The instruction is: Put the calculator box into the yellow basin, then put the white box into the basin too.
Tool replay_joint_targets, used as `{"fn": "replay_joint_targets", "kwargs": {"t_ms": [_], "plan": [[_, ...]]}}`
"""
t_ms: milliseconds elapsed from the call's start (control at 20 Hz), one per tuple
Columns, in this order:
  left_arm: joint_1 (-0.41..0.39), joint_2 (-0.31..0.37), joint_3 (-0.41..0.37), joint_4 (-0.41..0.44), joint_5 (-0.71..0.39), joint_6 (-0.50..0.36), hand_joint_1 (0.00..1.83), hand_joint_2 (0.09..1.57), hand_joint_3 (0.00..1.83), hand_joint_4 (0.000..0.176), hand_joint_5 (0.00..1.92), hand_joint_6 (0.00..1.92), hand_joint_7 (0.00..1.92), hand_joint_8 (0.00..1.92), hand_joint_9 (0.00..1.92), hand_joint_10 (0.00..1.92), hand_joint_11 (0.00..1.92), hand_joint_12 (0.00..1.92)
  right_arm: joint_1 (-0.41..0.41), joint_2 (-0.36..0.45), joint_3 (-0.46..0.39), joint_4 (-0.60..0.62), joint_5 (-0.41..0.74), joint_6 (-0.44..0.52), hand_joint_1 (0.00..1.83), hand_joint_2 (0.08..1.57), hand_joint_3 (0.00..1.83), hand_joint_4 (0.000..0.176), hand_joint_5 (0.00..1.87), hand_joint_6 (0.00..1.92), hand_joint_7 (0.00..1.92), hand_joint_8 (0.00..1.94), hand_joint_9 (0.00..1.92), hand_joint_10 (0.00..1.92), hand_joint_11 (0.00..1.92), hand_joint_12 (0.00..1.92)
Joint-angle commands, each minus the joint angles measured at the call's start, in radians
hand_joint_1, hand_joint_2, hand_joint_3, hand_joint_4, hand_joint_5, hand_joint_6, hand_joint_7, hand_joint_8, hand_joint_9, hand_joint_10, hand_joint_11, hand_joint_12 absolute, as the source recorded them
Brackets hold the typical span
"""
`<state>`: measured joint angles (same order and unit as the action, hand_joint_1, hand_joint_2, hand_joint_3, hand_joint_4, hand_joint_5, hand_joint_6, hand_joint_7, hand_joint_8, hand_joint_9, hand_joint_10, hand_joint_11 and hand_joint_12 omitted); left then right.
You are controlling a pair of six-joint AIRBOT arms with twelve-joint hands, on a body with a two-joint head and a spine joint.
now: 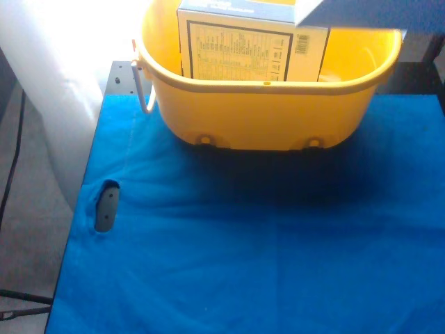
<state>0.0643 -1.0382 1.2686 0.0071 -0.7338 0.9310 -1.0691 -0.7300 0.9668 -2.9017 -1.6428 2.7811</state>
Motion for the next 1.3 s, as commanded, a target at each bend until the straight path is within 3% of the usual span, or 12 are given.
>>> {"fn": "replay_joint_targets", "kwargs": {"t_ms": [0, 50, 250, 650, 750, 850, 1000, 1050, 1100, 1150, 1200, 1250], "plan": [[-0.018, -0.006, 0.000, -0.006, -0.095, 0.005, 0.33, 1.38, 0.00, 0.000, 0.21, 0.00, 0.13, 0.00, 0.07, 0.06, 0.00, 0.62, 0.025, -0.001, 0.011, 0.020, -0.102, -0.002, 1.36, 1.13, 0.00, 0.000, 0.93, 1.14, 0.94, 1.01, 0.83, 1.20, 0.67, 1.12], [-0.019, -0.006, -0.001, -0.008, -0.101, 0.005, 0.35, 1.37, 0.00, 0.000, 0.18, 0.01, 0.10, 0.00, 0.06, 0.05, 0.00, 0.45, 0.050, -0.004, 0.023, 0.021, -0.073, -0.009, 1.35, 1.15, 0.00, 0.000, 0.95, 1.17, 0.88, 1.05, 0.79, 1.23, 0.67, 1.11], [-0.021, 0.005, -0.002, -0.009, -0.106, 0.005, 0.38, 1.33, 0.00, 0.000, 0.24, 0.02, 0.16, 0.00, 0.13, 0.07, 0.00, 0.95, 0.226, -0.083, 0.117, -0.042, 0.108, -0.012, 1.35, 1.16, 0.00, 0.000, 0.94, 1.20, 0.84, 1.07, 0.76, 1.26, 0.66, 1.11], [-0.020, 0.010, -0.002, -0.014, -0.109, 0.005, 0.34, 1.33, 0.00, 0.000, 0.24, 0.03, 0.11, 0.02, 0.10, 0.05, 0.00, 0.51, 0.438, -0.240, 0.260, -0.110, 0.316, -0.012, 1.35, 1.15, 0.00, 0.000, 0.95, 1.18, 0.87, 1.05, 0.79, 1.23, 0.67, 1.11], [-0.020, 0.010, -0.003, -0.013, -0.109, 0.005, 0.34, 1.33, 0.00, 0.000, 0.29, 0.03, 0.19, 0.03, 0.14, 0.06, 0.00, 0.56, 0.474, -0.296, 0.306, -0.110, 0.376, -0.012, 1.35, 1.16, 0.00, 0.000, 0.94, 1.20, 0.84, 1.07, 0.76, 1.26, 0.66, 1.11], [-0.020, 0.005, -0.003, -0.013, -0.107, 0.005, 0.44, 1.29, 0.00, 0.000, 0.41, 0.02, 0.38, 0.02, 0.25, 0.16, 0.00, 0.99, 0.484, -0.327, 0.328, -0.110, 0.418, -0.012, 1.36, 1.13, 0.00, 0.000, 0.93, 1.13, 0.95, 1.01, 0.84, 1.20, 0.67, 1.12], [-0.021, 0.000, -0.005, -0.013, -0.110, 0.005, 0.32, 1.30, 0.01, 0.000, 0.38, 0.00, 0.29, 0.00, 0.17, 0.12, 0.00, 0.93, 0.485, -0.358, 0.343, -0.110, 0.454, -0.012, 1.35, 1.15, 0.00, 0.000, 0.95, 1.17, 0.88, 1.05, 0.79, 1.23, 0.67, 1.11], [-0.021, 0.000, -0.005, -0.013, -0.110, 0.005, 0.33, 1.32, 0.01, 0.000, 0.30, 0.00, 0.23, 0.00, 0.16, 0.10, 0.00, 0.86, 0.485, -0.361, 0.345, -0.110, 0.463, -0.012, 1.24, 1.19, 0.00, 0.000, 0.94, 1.17, 0.74, 1.24, 0.65, 1.14, 0.47, 1.45], [-0.021, 0.000, -0.005, -0.013, -0.109, 0.005, 0.31, 1.35, 0.01, 0.000, 0.26, 0.00, 0.19, 0.00, 0.15, 0.08, 0.00, 0.78, 0.485, -0.364, 0.347, -0.110, 0.467, -0.012, 1.30, 1.24, 0.00, 0.000, 0.85, 1.30, 0.64, 1.33, 0.62, 1.47, 0.47, 1.56], [-0.021, 0.000, -0.006, -0.013, -0.107, 0.005, 0.38, 1.34, 0.00, 0.000, 0.26, 0.00, 0.17, 0.00, 0.15, 0.08, 0.00, 0.77, 0.485, -0.365, 0.348, -0.110, 0.471, -0.012, 1.22, 1.23, 0.00, 0.000, 0.86, 1.33, 0.66, 1.31, 0.59, 1.17, 0.44, 1.57], [-0.021, 0.000, -0.007, -0.013, -0.107, 0.005, 0.41, 1.36, 0.00, 0.000, 0.30, 0.01, 0.20, 0.01, 0.17, 0.08, 0.00, 0.85, 0.486, -0.365, 0.350, -0.110, 0.480, -0.012, 1.19, 1.24, 0.00, 0.000, 0.85, 1.36, 0.63, 1.34, 0.58, 1.10, 0.44, 1.56], [-0.021, 0.000, -0.007, -0.013, -0.107, 0.005, 0.54, 1.27, 0.00, 0.000, 0.38, 0.04, 0.29, 0.03, 0.23, 0.11, 0.00, 1.03, 0.487, -0.365, 0.352, -0.110, 0.490, -0.012, 1.19, 1.22, 0.00, 0.000, 0.87, 1.26, 0.70, 1.36, 0.62, 1.28, 0.51, 1.73]]}}
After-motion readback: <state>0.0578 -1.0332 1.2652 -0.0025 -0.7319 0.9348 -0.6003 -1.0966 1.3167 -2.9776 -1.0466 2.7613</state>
